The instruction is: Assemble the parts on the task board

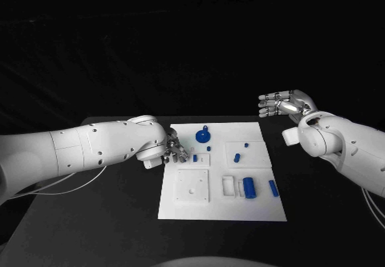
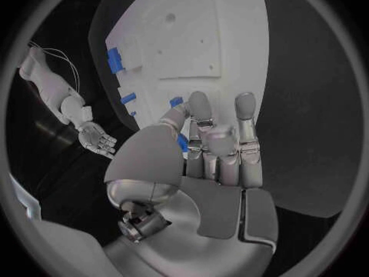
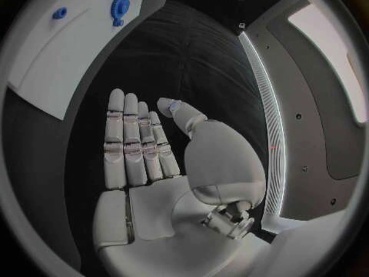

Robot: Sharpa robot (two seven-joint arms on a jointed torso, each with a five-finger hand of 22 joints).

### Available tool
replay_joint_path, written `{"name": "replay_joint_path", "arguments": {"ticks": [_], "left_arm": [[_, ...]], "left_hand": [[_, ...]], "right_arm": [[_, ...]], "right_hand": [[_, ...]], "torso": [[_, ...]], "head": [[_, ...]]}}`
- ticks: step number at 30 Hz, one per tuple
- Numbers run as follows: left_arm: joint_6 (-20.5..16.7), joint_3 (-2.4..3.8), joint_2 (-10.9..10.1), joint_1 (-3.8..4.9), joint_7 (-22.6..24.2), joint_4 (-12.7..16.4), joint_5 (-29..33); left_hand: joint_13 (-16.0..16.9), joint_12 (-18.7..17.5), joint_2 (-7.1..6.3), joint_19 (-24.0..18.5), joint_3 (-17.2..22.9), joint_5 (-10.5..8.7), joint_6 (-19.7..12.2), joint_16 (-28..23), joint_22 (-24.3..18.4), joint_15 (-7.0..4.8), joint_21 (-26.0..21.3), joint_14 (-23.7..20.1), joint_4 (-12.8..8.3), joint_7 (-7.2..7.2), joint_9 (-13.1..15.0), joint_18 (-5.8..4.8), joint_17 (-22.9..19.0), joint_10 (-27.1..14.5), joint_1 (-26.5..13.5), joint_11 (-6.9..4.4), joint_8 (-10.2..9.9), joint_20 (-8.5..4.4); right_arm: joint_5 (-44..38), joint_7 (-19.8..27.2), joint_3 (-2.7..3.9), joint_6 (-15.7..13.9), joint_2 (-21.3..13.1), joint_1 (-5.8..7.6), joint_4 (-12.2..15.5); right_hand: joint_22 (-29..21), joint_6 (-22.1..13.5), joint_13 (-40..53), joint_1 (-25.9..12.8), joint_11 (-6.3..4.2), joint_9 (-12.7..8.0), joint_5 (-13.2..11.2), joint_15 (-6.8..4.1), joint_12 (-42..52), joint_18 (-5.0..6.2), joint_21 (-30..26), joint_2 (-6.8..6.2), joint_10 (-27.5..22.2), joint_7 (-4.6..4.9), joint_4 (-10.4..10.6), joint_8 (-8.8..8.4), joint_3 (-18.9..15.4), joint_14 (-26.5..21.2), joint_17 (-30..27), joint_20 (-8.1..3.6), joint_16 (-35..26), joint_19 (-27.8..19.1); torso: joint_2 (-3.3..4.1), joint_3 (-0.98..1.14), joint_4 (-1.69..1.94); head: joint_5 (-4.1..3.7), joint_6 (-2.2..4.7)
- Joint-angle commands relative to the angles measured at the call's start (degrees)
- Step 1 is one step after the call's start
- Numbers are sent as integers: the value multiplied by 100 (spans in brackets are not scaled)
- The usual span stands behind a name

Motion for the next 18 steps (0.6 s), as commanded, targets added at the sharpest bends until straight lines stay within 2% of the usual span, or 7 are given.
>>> {"name": "replay_joint_path", "arguments": {"ticks": [1,2,7,11,12,15,18], "left_arm": [[39,-5,3,-5,3,-34,-38],[46,-5,5,-5,1,-44,-41],[80,-5,18,-6,0,-96,-65],[75,-5,26,-10,15,-130,-79],[73,-5,27,-10,18,-134,-80],[65,-5,30,-13,41,-144,-84],[57,-4,32,-15,56,-147,-85]], "left_hand": [[-5,-16,-39,5,-94,-253,-11,-35,100,-27,-6,0,32,-39,7,-49,-10,289,-68,0,-18,38],[-4,-13,-48,7,-146,-481,-3,-36,99,-29,-8,2,65,-47,7,-48,-10,290,-85,-3,-17,40],[-6,-10,-76,8,-387,-1083,22,-44,97,-31,-19,0,233,-61,0,-48,-24,289,-55,-7,-18,45],[-9,-8,-157,12,-546,-1762,62,-49,96,-32,-30,0,505,-67,0,-50,-31,289,-58,-9,-16,44],[-10,-8,-189,12,-539,-1790,67,-50,95,-32,-35,1,600,-69,0,-51,-32,289,-10,-12,-19,43],[-18,-10,-464,17,-452,-2158,116,-63,98,-32,-48,-3,1107,-63,16,-54,-55,290,14,-9,-13,42],[-27,-14,-690,18,-369,-2208,136,-68,97,-37,-59,-4,1442,-63,29,-60,-60,290,52,-2,-14,34]], "right_arm": [[-17,33,0,81,-5,-3,12],[-17,33,0,80,-7,-3,12],[-17,33,0,78,-13,-3,16],[-17,32,-1,78,-17,-4,15],[-17,32,-1,79,-17,-4,15],[-17,32,-1,81,-19,-5,16],[-17,32,-1,82,-20,-6,16]], "right_hand": [[0,-1,-8,-17,18,-1,18,-5,-35,114,-1,53,-13,30,14,12,9,-34,-3,2,-16,-49],[0,-1,-8,-17,18,-1,18,-5,-35,114,-1,53,-13,30,14,12,9,-34,-3,2,-16,-49],[0,-1,-8,-17,18,-1,18,-5,-35,114,-1,53,-13,30,14,12,9,-34,-3,2,-16,-49],[0,-1,-8,-17,18,-1,18,-5,-35,114,-1,53,-13,30,14,12,9,-34,-3,2,-16,-49],[0,-1,-8,-17,18,-1,18,-5,-35,114,-1,53,-13,30,14,12,9,-34,-3,2,-16,-49],[0,-1,-8,-17,18,-1,18,-5,-35,114,-1,53,-13,30,14,12,9,-34,-3,2,-16,-49],[0,-1,-8,-17,18,-1,18,-5,-35,114,-1,53,-13,30,14,12,9,-34,-3,2,-16,-49]], "torso": [[0,-2,0],[1,-2,0],[2,-2,0],[4,-5,0],[4,-7,1],[2,-7,1],[2,-4,4]], "head": [[1,-11],[0,-9],[-13,-18],[-24,-4],[-26,-2],[-39,-3],[-37,-9]]}}
